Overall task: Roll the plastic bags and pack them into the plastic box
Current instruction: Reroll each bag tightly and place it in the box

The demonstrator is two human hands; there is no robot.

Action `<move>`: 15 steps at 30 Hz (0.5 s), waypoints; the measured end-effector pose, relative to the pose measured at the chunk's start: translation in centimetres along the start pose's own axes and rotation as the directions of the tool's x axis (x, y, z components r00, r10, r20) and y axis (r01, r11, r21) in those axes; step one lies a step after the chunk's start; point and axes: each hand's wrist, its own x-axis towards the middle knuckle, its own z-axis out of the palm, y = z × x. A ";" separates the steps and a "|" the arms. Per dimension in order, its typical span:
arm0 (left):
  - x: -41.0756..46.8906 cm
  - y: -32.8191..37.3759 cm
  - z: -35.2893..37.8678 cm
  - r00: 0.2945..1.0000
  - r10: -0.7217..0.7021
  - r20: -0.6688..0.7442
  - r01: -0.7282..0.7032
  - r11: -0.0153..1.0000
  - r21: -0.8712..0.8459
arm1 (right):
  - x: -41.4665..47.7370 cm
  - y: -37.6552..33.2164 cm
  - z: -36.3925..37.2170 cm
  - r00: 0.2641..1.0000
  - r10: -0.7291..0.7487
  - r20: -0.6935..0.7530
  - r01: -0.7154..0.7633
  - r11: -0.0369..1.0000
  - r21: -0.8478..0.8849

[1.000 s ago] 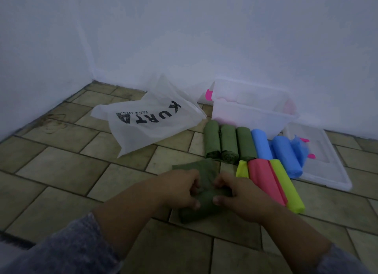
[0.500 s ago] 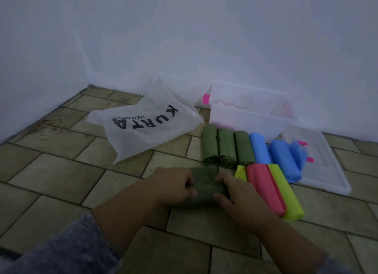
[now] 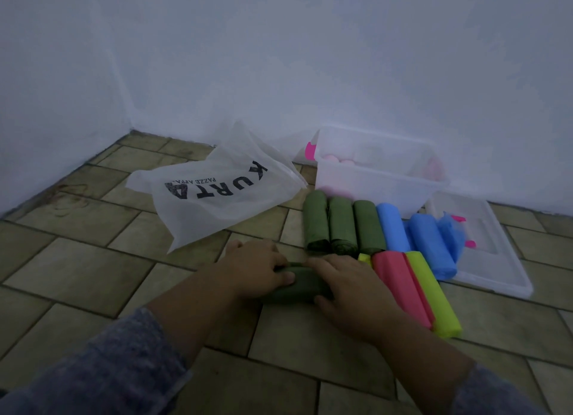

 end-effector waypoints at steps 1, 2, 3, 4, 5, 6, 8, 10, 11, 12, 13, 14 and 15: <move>-0.1 0.0 -0.1 0.998 -0.044 -0.037 0.043 0.999 -0.008 | 0.3 0.0 -0.1 1.000 0.000 0.007 0.000 1.000 -0.022; -0.2 -0.1 -0.1 0.987 -0.119 -0.107 0.111 0.991 -0.074 | 0.5 -0.1 -0.2 1.000 0.014 0.017 -0.013 0.999 -0.037; -0.5 0.0 -0.1 0.961 -0.216 -0.173 0.182 0.964 -0.197 | 0.7 -0.1 -0.4 0.998 0.049 0.034 -0.047 0.998 -0.034; -0.7 0.2 -0.1 0.927 -0.315 -0.203 0.233 0.909 -0.346 | 1.0 -0.2 -0.6 0.993 0.104 0.062 -0.104 0.995 -0.007; -0.8 0.6 0.0 0.904 -0.385 -0.188 0.260 0.842 -0.473 | 1.1 -0.3 -0.7 0.980 0.172 0.096 -0.177 0.983 0.041; -0.9 1.0 0.2 0.899 -0.418 -0.128 0.282 0.778 -0.562 | 1.4 -0.4 -0.8 0.959 0.243 0.142 -0.259 0.960 0.102; -0.8 2.3 0.8 0.914 -0.405 0.030 0.303 0.632 -0.713 | 1.5 -0.7 -0.9 0.906 0.347 0.242 -0.405 0.878 0.256; -0.7 3.5 1.3 0.915 -0.393 0.092 0.294 0.494 -0.818 | 1.2 -1.2 -0.7 0.869 0.394 0.301 -0.489 0.777 0.397; -0.6 3.9 1.4 0.909 -0.407 0.085 0.287 0.466 -0.837 | 1.0 -1.5 -0.6 0.862 0.393 0.319 -0.503 0.736 0.453; -0.4 4.3 1.5 0.903 -0.425 0.060 0.274 0.462 -0.844 | 0.6 -1.8 -0.4 0.864 0.386 0.324 -0.503 0.704 0.501; -0.4 4.6 1.5 0.899 -0.437 0.035 0.255 0.457 -0.852 | 0.3 -2.2 -0.3 0.868 0.382 0.318 -0.497 0.679 0.540; -0.4 4.8 1.5 0.897 -0.442 0.016 0.228 0.431 -0.873 | 0.0 -2.4 -0.3 0.870 0.383 0.310 -0.492 0.656 0.572; -0.3 5.1 1.5 0.895 -0.446 0.009 0.195 0.373 -0.907 | -0.3 -2.5 -0.2 0.874 0.381 0.302 -0.485 0.635 0.601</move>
